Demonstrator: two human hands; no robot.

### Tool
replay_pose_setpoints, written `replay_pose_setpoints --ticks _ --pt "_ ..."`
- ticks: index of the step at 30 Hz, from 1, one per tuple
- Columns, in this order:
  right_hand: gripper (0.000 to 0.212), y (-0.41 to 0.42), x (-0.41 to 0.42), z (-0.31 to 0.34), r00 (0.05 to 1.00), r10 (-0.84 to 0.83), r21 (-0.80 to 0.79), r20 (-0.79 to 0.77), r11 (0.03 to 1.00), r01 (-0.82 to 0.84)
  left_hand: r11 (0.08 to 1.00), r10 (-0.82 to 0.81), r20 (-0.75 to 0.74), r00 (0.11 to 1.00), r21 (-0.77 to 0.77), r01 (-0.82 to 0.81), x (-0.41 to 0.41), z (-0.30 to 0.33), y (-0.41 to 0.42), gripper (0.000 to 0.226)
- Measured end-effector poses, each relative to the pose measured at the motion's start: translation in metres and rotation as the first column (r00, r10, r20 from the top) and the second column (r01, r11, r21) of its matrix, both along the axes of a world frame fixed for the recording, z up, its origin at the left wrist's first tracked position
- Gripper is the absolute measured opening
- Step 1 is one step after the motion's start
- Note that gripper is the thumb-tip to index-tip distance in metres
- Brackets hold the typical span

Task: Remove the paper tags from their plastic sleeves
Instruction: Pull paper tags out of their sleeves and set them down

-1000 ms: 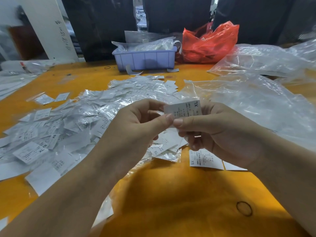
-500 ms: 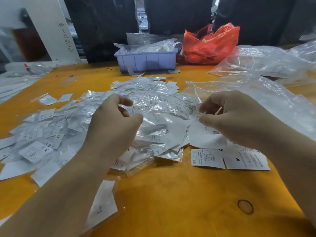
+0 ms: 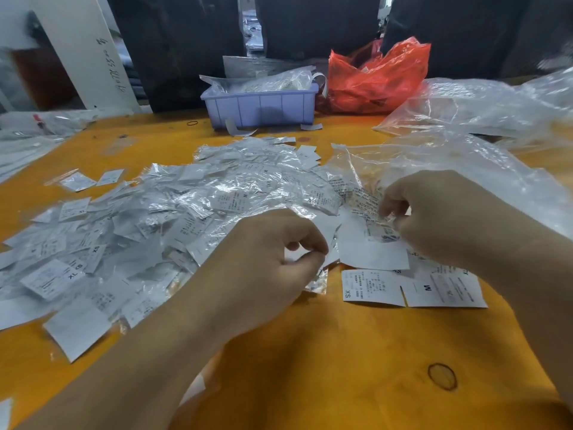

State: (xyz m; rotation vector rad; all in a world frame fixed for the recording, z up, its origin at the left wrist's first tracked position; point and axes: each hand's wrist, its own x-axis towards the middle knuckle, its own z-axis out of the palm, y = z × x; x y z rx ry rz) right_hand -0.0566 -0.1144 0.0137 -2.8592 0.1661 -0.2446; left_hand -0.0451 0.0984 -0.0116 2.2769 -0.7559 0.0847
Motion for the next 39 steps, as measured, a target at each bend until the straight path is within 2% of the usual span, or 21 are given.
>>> replay_pose_setpoints --ticks 6,9,13,17,21,24,26,29,31,32,34,35,36,39 --pt "0.032 0.000 0.006 -0.003 0.998 -0.069 0.038 -0.004 0.997 0.069 0.999 -0.013 -0.056 0.998 0.033 0.015 0.001 -0.004 0.000 0.009" --pt "0.032 0.000 0.006 -0.006 0.994 -0.107 -0.031 -0.004 0.994 0.106 0.999 -0.016 -0.044 0.999 0.030 0.018 0.000 -0.007 -0.004 0.012" --pt "0.023 0.003 0.007 -0.013 0.993 -0.103 -0.163 -0.056 0.982 0.093 0.974 -0.126 0.048 0.991 0.194 0.115 -0.004 -0.009 -0.015 0.022" --pt "0.018 0.002 0.009 -0.014 0.991 -0.113 -0.214 -0.069 0.972 0.096 0.892 -0.236 0.079 0.968 0.413 0.184 -0.007 -0.013 -0.022 0.036" --pt "0.010 0.003 0.007 -0.012 0.992 -0.116 -0.202 -0.057 0.974 0.103 0.894 -0.224 0.111 0.968 0.418 0.159 -0.006 -0.015 -0.020 0.038" --pt "0.017 0.002 0.007 -0.012 0.993 -0.109 -0.164 0.039 0.980 0.114 0.906 -0.208 0.161 0.965 0.404 0.128 -0.005 -0.016 -0.019 0.036" --pt "0.018 -0.001 0.009 -0.011 0.983 -0.067 -0.114 0.169 0.990 0.088 0.920 -0.187 0.172 0.967 0.376 0.111 -0.003 -0.017 -0.018 0.034" --pt "0.016 0.000 0.009 -0.006 0.901 0.015 0.103 0.433 0.992 -0.066 0.933 -0.169 0.149 0.974 0.342 0.110 -0.004 -0.019 -0.021 0.044" --pt "0.013 0.006 0.005 -0.001 0.870 0.002 0.378 0.493 0.900 -0.216 0.921 -0.183 0.112 0.977 0.367 0.130 -0.006 -0.022 -0.024 0.053" --pt "0.013 0.009 0.004 0.000 0.881 0.002 0.531 0.472 0.797 -0.287 0.914 -0.188 0.109 0.976 0.383 0.134 -0.007 -0.024 -0.025 0.053" --pt "0.020 0.013 0.003 0.001 0.915 0.044 0.779 0.400 0.510 -0.365 0.914 -0.187 0.141 0.972 0.387 0.119 -0.008 -0.025 -0.027 0.054" --pt "0.025 0.015 0.004 0.000 0.929 0.074 0.847 0.364 0.388 -0.363 0.919 -0.183 0.166 0.969 0.380 0.108 -0.007 -0.024 -0.027 0.054" --pt "0.029 0.015 0.004 -0.001 0.937 0.103 0.885 0.333 0.309 -0.349 0.924 -0.181 0.190 0.965 0.370 0.100 -0.007 -0.022 -0.026 0.053" --pt "0.035 0.016 0.006 -0.004 0.948 0.155 0.930 0.277 0.207 -0.305 0.934 -0.180 0.246 0.952 0.347 0.087 -0.010 -0.019 -0.026 0.046"
